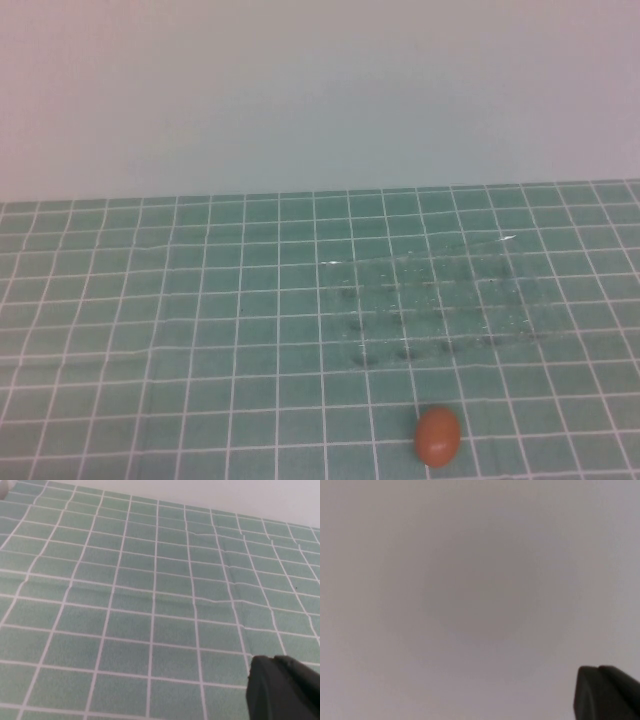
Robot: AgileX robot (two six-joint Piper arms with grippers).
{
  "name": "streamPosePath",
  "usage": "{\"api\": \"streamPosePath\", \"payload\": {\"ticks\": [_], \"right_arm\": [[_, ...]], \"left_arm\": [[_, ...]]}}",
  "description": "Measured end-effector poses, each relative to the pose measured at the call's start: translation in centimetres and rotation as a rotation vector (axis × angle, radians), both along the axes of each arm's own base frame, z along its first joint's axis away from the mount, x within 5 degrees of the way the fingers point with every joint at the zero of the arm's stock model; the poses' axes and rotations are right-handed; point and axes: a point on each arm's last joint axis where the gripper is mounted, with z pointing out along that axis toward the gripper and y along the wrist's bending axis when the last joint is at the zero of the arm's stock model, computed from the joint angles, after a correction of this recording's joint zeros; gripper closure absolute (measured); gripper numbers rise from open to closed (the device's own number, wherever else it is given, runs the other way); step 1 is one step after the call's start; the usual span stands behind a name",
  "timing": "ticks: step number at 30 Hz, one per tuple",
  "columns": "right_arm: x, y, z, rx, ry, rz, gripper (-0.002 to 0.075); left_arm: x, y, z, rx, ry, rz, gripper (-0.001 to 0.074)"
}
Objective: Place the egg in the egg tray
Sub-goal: Pick up the egg
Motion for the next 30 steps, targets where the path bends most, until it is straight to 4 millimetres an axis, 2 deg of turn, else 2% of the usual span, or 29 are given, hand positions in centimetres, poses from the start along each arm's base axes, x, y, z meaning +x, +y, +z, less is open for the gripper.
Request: {"api": "streamPosePath", "payload": {"ticks": [4,6,10,13,17,21,24,27,30], "right_arm": [[-0.7,-2.0,2.4,0.251,-0.145,-0.151,0.0728],[-1.1,-2.7,3.0,0.285,-0.185,-0.214,0.0728],[-0.9,-2.0,3.2,0.108,-0.184,-0.203,0.0728],[0.5,-1.2,3.6,-0.068,-0.128,-0.159,0.0728],[4.1,-0.1,4.4,-0.305,-0.01,-0.063,0.0728],[8.8,1.1,4.2,-0.383,0.161,0.106,0.0728],[12.6,1.5,3.2,-0.383,0.304,0.204,0.0728],[15.6,2.1,1.8,-0.355,0.419,0.315,0.0728],[17.5,3.3,0.1,-0.407,0.484,0.523,0.0728]], "left_arm": [[0.0,0.0,0.0,0.0,0.0,0.0,0.0736],[0.0,0.0,0.0,0.0,0.0,0.0,0.0736],[0.0,0.0,0.0,0.0,0.0,0.0,0.0736],[0.0,0.0,0.0,0.0,0.0,-0.001,0.0736],[0.0,0.0,0.0,0.0,0.0,-0.001,0.0736],[0.0,0.0,0.0,0.0,0.0,-0.002,0.0736],[0.0,0.0,0.0,0.0,0.0,-0.002,0.0736],[0.0,0.0,0.0,0.0,0.0,-0.002,0.0736],[0.0,0.0,0.0,0.0,0.0,-0.002,0.0736]]}}
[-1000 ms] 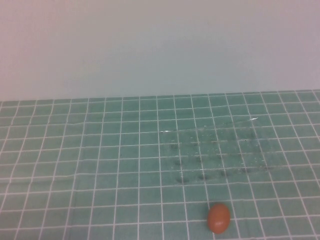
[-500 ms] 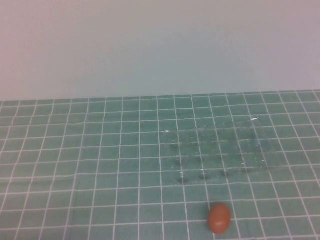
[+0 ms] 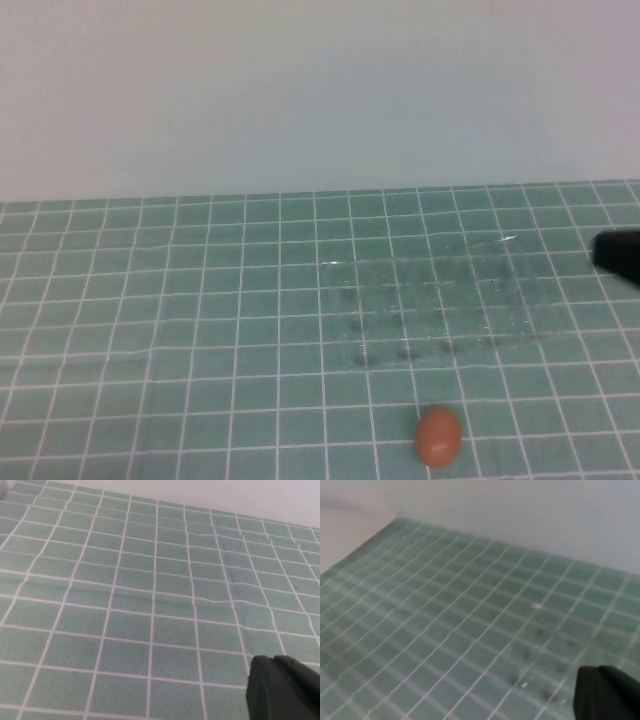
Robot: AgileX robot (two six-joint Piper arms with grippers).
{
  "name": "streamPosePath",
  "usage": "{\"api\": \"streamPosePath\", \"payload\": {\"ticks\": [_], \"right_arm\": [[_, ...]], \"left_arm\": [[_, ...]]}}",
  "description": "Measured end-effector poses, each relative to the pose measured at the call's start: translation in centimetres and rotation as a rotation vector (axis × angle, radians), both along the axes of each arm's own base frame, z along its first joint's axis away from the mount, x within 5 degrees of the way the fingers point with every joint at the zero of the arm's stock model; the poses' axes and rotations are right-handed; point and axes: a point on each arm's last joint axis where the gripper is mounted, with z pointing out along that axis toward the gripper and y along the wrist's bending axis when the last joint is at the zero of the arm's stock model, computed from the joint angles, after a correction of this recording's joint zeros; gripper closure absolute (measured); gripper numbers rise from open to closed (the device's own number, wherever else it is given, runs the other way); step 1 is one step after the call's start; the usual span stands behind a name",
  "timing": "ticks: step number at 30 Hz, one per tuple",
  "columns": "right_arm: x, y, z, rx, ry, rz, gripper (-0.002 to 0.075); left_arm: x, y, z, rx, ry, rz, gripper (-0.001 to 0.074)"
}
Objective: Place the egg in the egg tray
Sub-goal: Pick up the egg
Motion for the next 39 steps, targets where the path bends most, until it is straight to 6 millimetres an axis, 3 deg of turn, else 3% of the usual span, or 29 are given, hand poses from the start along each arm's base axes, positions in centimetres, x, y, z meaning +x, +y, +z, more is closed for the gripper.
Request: {"api": "streamPosePath", "payload": {"ticks": [3,9,15,22,26,31,33,39], "right_arm": [[1.5,1.2,-1.5,-0.066,0.108,0.18,0.0726],[2.3,4.1,-2.2,-0.409,0.243,0.26,0.0725],[2.5,6.8,-1.7,-0.63,0.442,0.136,0.0725],[3.7,8.7,-3.9,-0.468,0.75,-0.181,0.0711],[4.6,9.5,-5.6,-0.423,0.866,-0.247,0.0587],[5.7,11.1,-7.0,-0.336,0.976,-0.305,0.026],[5.9,12.1,-7.5,-0.326,0.986,-0.301,0.0234],[6.0,15.4,-8.7,-0.372,1.01,-0.323,0.0251]], "left_arm": [[0.0,0.0,0.0,0.0,0.0,0.0,0.0736],[0.0,0.0,0.0,0.0,0.0,0.0,0.0736],[0.0,0.0,0.0,0.0,0.0,0.0,0.0736],[0.0,0.0,0.0,0.0,-0.001,0.0,0.0736],[0.0,0.0,0.0,0.0,-0.001,0.0,0.0736],[0.0,0.0,0.0,0.0,-0.001,0.0,0.0736],[0.0,0.0,0.0,0.0,-0.001,0.0,0.0736],[0.0,0.0,0.0,0.0,-0.001,0.0,0.0736]]}}
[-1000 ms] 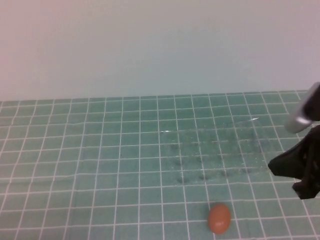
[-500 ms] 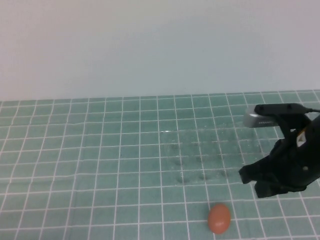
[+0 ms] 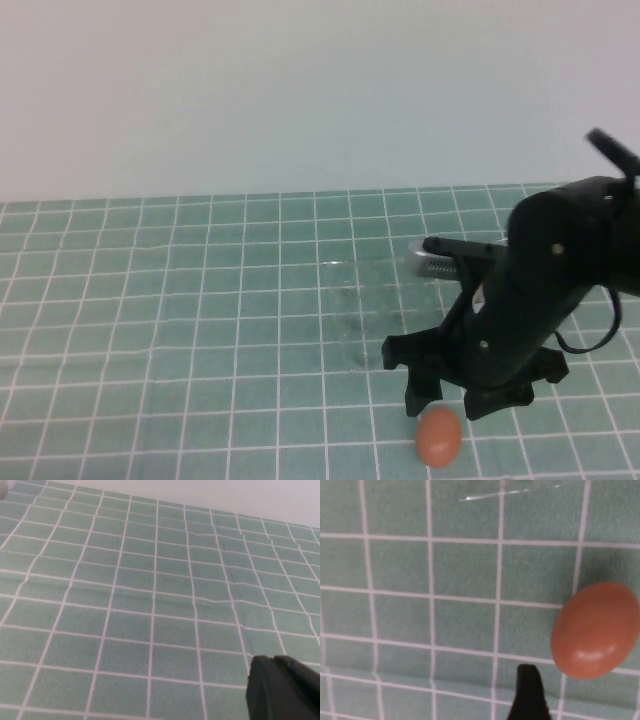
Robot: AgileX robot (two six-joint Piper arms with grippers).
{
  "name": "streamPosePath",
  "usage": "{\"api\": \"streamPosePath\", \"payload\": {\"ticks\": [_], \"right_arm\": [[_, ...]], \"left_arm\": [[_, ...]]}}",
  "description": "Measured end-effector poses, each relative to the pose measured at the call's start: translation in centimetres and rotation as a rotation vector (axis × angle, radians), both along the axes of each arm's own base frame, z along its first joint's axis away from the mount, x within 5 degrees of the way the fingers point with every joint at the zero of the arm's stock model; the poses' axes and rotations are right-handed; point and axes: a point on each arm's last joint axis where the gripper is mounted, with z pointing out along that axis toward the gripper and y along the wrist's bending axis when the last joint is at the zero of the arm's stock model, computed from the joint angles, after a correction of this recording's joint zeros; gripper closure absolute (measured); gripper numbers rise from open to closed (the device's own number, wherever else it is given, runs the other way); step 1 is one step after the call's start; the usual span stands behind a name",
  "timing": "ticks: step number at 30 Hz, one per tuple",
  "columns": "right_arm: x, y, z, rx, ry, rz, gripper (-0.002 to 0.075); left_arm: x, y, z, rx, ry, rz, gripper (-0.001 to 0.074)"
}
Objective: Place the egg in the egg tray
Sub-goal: Pick up the egg
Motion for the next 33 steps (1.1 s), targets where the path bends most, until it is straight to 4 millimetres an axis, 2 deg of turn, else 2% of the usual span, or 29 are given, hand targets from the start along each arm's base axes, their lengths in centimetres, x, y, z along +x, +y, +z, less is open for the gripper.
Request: {"api": "streamPosePath", "payload": {"ticks": [8,26,33], "right_arm": [[0.6,0.9,-2.1,-0.173,0.081,0.008,0.0251],[1.3,1.4,-2.5,-0.152,0.017,-0.046,0.0251],[1.6,1.7,-5.2,-0.195,0.078,-0.047,0.0239]], "left_arm": [[0.0,0.0,0.0,0.0,-0.002,0.0,0.0736],[0.0,0.0,0.0,0.0,-0.002,0.0,0.0736],[0.0,0.0,0.0,0.0,-0.002,0.0,0.0736]]}}
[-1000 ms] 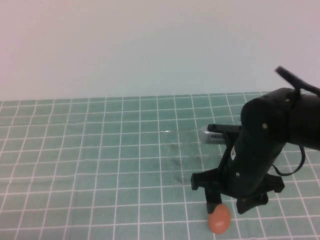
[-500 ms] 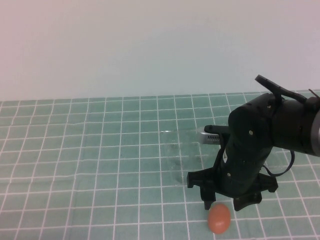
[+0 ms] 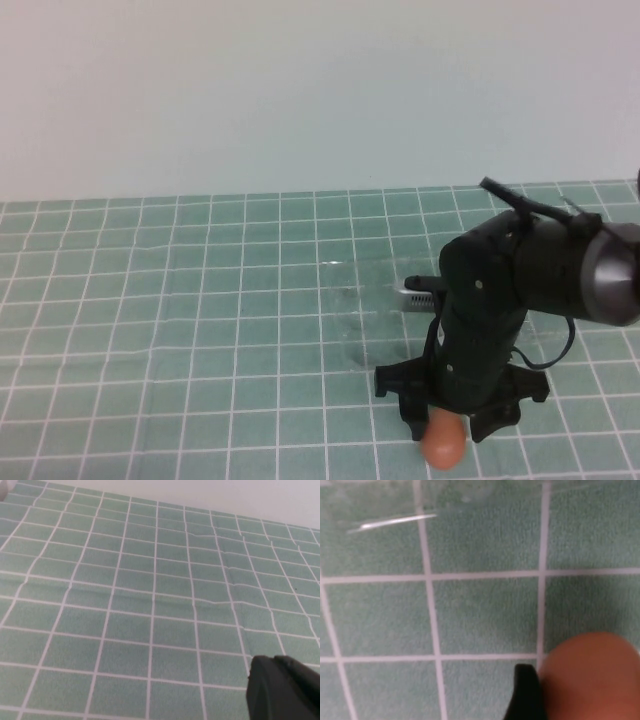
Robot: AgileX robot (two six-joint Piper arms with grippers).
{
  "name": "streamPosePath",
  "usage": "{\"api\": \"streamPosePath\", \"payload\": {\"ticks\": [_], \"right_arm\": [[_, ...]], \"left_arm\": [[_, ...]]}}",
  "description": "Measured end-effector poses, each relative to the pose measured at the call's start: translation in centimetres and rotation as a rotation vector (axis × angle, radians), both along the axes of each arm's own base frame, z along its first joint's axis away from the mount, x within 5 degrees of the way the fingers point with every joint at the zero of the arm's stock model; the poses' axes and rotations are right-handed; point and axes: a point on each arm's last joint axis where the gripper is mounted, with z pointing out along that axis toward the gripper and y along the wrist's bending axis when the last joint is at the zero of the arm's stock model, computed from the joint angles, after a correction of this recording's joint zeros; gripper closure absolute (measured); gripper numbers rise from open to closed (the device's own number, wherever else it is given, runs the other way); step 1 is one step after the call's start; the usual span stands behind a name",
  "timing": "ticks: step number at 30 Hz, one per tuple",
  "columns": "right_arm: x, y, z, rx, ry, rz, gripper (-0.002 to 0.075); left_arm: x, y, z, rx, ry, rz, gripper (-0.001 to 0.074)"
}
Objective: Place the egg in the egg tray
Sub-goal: Pick up the egg
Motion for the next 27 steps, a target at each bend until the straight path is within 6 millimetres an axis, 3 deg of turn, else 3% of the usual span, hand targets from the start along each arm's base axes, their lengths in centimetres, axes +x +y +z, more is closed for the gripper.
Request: {"api": "streamPosePath", "payload": {"ticks": [6,11,19,27], "right_arm": [[0.2,0.2,-1.4,-0.011,0.014,-0.001,0.0239],[0.3,0.2,-1.6,-0.01,0.011,0.03,0.0341],[0.5,0.3,-1.5,-0.01,-0.022,0.191,0.0367],[2.2,-0.4,1.9,-0.08,-0.315,0.458,0.0367]], "left_arm": [[0.0,0.0,0.0,0.0,0.0,0.0,0.0736],[0.0,0.0,0.0,0.0,0.0,0.0,0.0736],[0.0,0.0,0.0,0.0,0.0,0.0,0.0736],[0.0,0.0,0.0,0.0,0.0,0.0,0.0736]]}}
